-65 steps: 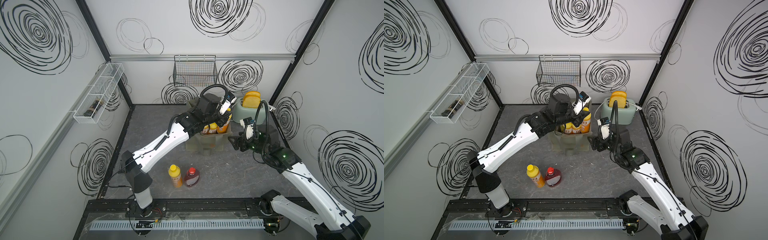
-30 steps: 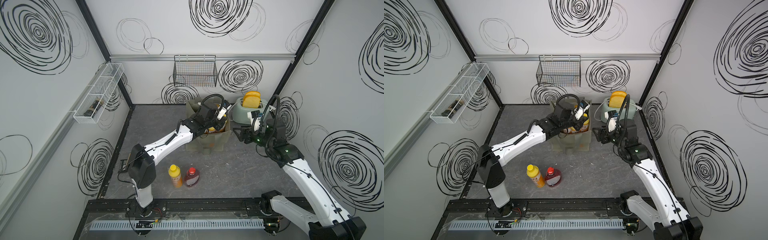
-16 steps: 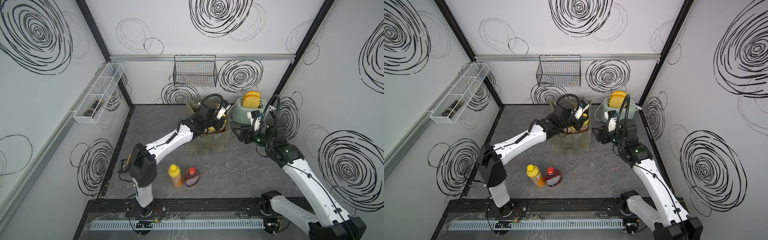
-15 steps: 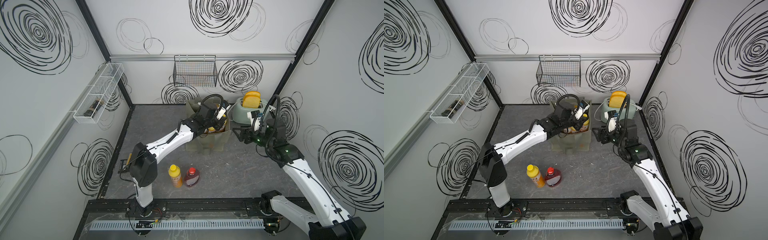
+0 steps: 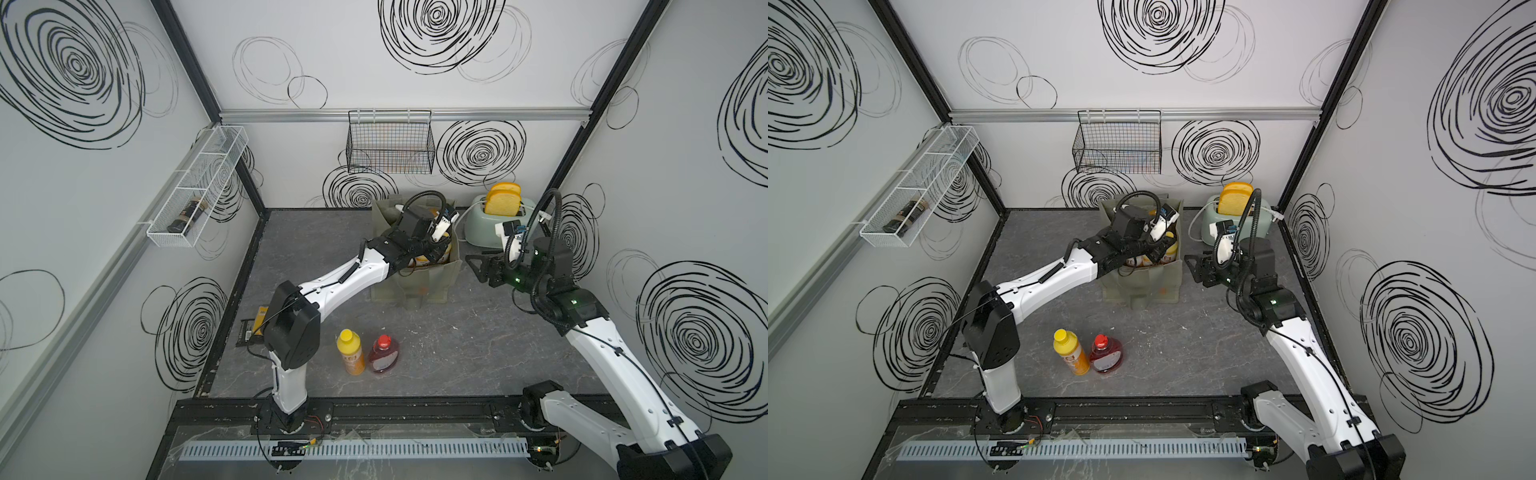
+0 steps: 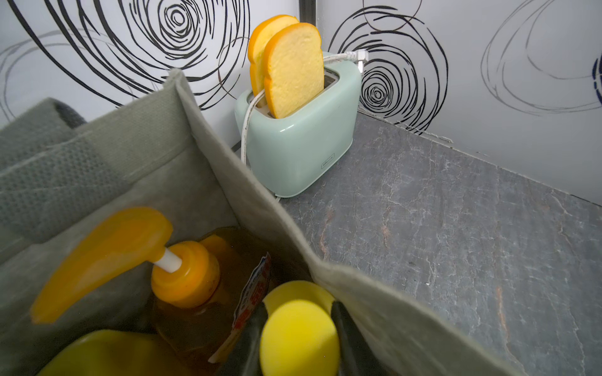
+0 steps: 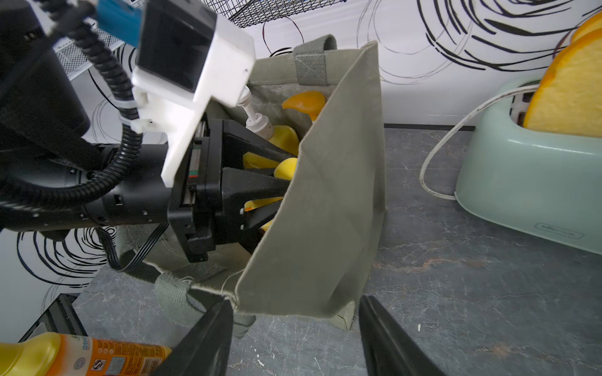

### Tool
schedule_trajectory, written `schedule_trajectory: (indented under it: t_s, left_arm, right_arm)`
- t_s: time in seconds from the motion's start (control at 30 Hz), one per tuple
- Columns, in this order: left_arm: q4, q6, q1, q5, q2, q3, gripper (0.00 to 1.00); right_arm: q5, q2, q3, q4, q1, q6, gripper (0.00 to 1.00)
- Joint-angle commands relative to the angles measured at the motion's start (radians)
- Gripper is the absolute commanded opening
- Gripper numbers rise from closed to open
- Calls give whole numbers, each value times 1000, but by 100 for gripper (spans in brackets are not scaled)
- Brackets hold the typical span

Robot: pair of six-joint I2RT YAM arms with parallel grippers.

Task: Pack dish soap into the shopping bag
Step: Place the bottle of dish soap in the shopping bag.

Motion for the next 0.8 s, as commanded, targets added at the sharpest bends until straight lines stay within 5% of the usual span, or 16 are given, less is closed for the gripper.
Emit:
schedule_trajectory:
  t_s: [0.0,0.1,0.23,0.53,0.77]
  left_arm:
    - [120,0,10,27,-18,43,52]
    - [115,2,9,34,-27,53,72]
    - [108,5,-2,28,-58,70,85]
    - [-22,-98,-5,-101,-179,141,88]
    - [-173,-177,15,-251,-398,-11,90]
  right_arm:
    - [-13,-13,-5,26,-3,-5,67]
    - [-12,-14,-6,25,-3,-5,67]
    - [-12,-13,-6,29,-5,-3,68]
    - [-28,23,52,34,-5,7,69]
    - [-27,121,163,5,-4,-3,75]
